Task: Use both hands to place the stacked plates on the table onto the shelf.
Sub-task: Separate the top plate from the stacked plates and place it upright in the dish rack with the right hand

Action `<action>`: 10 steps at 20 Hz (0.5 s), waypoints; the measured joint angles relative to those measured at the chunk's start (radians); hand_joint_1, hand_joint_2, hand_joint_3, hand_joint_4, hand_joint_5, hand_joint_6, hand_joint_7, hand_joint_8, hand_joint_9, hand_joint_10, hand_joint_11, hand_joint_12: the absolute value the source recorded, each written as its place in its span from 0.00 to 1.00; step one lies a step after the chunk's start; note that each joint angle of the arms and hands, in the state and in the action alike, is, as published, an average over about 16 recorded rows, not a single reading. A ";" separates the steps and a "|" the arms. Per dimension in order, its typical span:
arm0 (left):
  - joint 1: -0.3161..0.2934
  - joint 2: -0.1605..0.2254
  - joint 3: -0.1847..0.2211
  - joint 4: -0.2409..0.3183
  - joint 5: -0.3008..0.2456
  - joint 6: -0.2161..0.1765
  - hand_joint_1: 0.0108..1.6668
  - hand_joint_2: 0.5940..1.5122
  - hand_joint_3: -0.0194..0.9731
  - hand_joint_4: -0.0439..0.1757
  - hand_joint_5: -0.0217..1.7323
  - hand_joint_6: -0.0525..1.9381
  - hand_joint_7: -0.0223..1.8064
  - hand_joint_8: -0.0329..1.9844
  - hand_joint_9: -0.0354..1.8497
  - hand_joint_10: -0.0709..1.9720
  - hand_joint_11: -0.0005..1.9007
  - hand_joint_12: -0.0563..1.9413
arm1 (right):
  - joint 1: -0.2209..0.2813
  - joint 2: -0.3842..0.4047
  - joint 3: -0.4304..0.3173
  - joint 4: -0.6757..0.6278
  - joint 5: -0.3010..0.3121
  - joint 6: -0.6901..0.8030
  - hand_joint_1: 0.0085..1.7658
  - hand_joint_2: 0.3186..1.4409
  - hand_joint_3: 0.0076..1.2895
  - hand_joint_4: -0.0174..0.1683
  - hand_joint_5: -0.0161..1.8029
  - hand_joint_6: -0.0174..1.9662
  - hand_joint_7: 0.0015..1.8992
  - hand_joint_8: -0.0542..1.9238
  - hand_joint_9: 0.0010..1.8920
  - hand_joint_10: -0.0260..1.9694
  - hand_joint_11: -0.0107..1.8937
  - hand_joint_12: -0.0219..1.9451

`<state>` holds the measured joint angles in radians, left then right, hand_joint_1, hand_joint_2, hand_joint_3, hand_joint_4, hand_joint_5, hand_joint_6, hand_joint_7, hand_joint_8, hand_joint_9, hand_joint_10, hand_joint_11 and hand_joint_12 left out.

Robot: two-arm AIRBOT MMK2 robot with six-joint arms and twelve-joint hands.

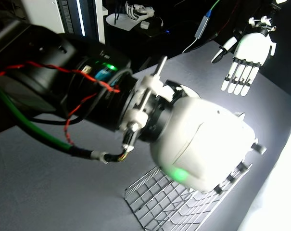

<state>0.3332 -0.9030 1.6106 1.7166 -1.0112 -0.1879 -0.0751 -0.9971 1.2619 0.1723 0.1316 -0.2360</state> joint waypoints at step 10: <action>0.011 -0.012 -0.015 0.002 -0.034 0.004 0.00 0.61 0.04 0.19 0.03 0.03 0.02 0.02 0.03 0.04 0.01 0.04 | -0.117 0.013 0.037 -0.057 0.072 0.002 0.79 0.61 0.00 0.06 0.56 0.43 0.59 0.37 0.54 0.50 0.50 0.57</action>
<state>0.3440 -0.9147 1.5951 1.7182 -1.0452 -0.1844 -0.1923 -0.9844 1.2991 0.1157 0.2031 -0.2343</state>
